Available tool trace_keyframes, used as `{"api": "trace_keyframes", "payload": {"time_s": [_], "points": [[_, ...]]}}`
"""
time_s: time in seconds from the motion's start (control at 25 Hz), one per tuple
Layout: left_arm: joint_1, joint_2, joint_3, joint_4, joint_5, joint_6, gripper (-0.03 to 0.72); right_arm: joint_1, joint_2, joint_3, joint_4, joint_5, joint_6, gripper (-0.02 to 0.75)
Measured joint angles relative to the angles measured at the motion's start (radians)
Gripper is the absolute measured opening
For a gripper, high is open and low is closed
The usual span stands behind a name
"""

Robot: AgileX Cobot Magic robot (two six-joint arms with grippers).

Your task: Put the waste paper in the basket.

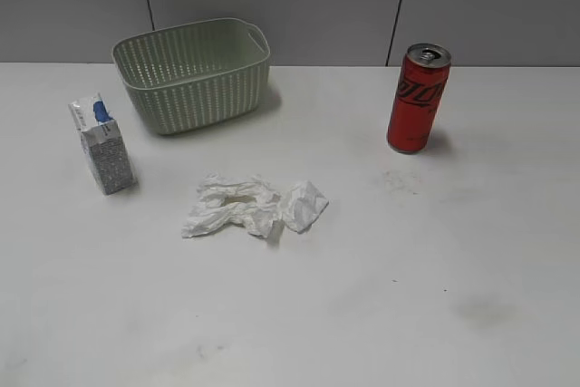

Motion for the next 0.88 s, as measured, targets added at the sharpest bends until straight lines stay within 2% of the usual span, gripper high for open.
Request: {"api": "trace_keyframes", "payload": {"time_s": [0.32,0.44,0.52,0.64,0.76,0.88], "points": [[0.0,0.0,0.0,0.0,0.0,0.0,0.592,0.0,0.0,0.0,0.0,0.0,0.0,0.517],[0.0,0.042,-0.002,-0.004,-0.007,0.007,0.624,0.0,0.0,0.0,0.0,0.0,0.0,0.517],[0.0,0.101,-0.012,-0.027,-0.027,0.039,0.645,0.0,0.0,0.0,0.0,0.0,0.0,0.517],[-0.002,0.215,-0.032,-0.119,-0.086,0.144,0.653,0.0,0.0,0.0,0.0,0.0,0.0,0.517],[-0.048,0.344,-0.037,-0.232,-0.131,0.227,0.648,0.0,0.0,0.0,0.0,0.0,0.0,0.517],[-0.141,0.467,-0.038,-0.255,-0.159,0.299,0.632,0.0,0.0,0.0,0.0,0.0,0.0,0.517]]}}
